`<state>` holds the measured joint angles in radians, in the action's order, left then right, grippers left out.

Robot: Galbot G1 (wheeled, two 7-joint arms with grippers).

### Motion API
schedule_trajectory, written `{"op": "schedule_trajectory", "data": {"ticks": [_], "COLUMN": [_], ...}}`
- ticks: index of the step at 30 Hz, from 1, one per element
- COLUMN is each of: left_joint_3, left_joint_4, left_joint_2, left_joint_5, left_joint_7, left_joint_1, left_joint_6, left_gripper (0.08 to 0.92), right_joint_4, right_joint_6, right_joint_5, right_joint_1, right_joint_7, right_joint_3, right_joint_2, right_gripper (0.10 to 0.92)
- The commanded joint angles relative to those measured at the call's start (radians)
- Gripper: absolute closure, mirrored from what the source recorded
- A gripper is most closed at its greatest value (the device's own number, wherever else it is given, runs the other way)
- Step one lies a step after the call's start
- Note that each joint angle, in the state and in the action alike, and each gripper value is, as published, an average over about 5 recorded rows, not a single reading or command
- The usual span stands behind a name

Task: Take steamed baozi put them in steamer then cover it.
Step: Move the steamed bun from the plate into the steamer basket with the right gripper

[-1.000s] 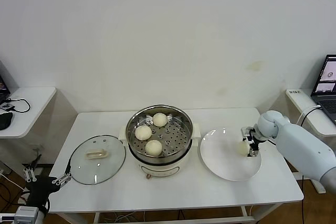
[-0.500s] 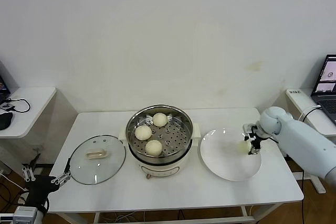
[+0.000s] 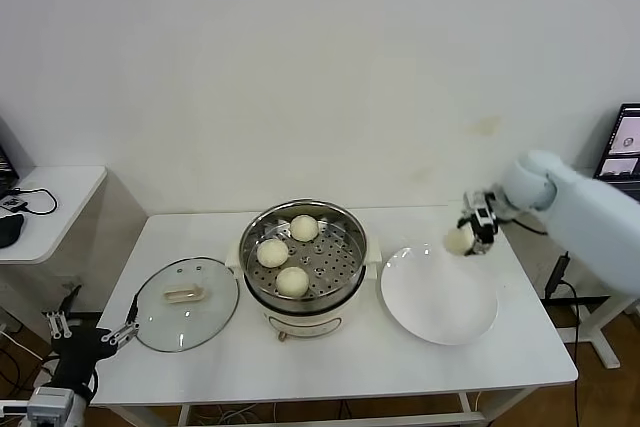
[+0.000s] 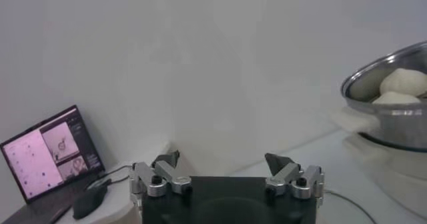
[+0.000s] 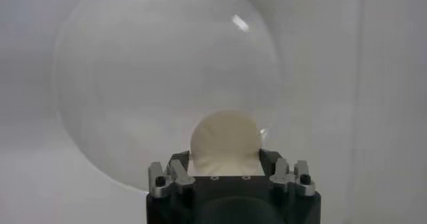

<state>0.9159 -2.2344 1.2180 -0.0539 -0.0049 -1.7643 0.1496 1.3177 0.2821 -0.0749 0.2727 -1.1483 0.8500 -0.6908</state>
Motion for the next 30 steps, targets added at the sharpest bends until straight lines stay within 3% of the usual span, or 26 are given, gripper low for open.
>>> {"op": "schedule_trajectory", "data": {"ticks": [1, 14, 22, 30], "left_joint_3": [-0.004, -0.012, 0.006, 0.014], "left_joint_4": [0.004, 0.014, 0.009, 0.01], "left_joint_2": [-0.001, 0.004, 0.003, 0.008], "left_joint_5": [-0.001, -0.001, -0.011, -0.017], "left_joint_7": [0.0, 0.0, 0.001, 0.0], "left_joint_1": [0.005, 0.029, 0.03, 0.028], "left_joint_6": [0.001, 0.002, 0.005, 0.004], "left_gripper": [0.177, 0.177, 0.177, 0.177], "right_joint_4": [0.132, 0.103, -0.003, -0.065], "right_joint_6": [0.081, 0.196, 0.257, 0.311], "right_joint_5": [0.247, 0.432, 0.43, 0.375], "right_joint_1": [0.366, 0.399, 0.259, 0.179], "right_joint_7": [0.013, 0.087, 0.129, 0.15], "right_joint_3": [0.252, 0.357, 0.337, 0.341], "right_joint_2": [-0.067, -0.377, -0.516, -0.56], "right_gripper": [0.372, 0.364, 0.358, 0.355]}}
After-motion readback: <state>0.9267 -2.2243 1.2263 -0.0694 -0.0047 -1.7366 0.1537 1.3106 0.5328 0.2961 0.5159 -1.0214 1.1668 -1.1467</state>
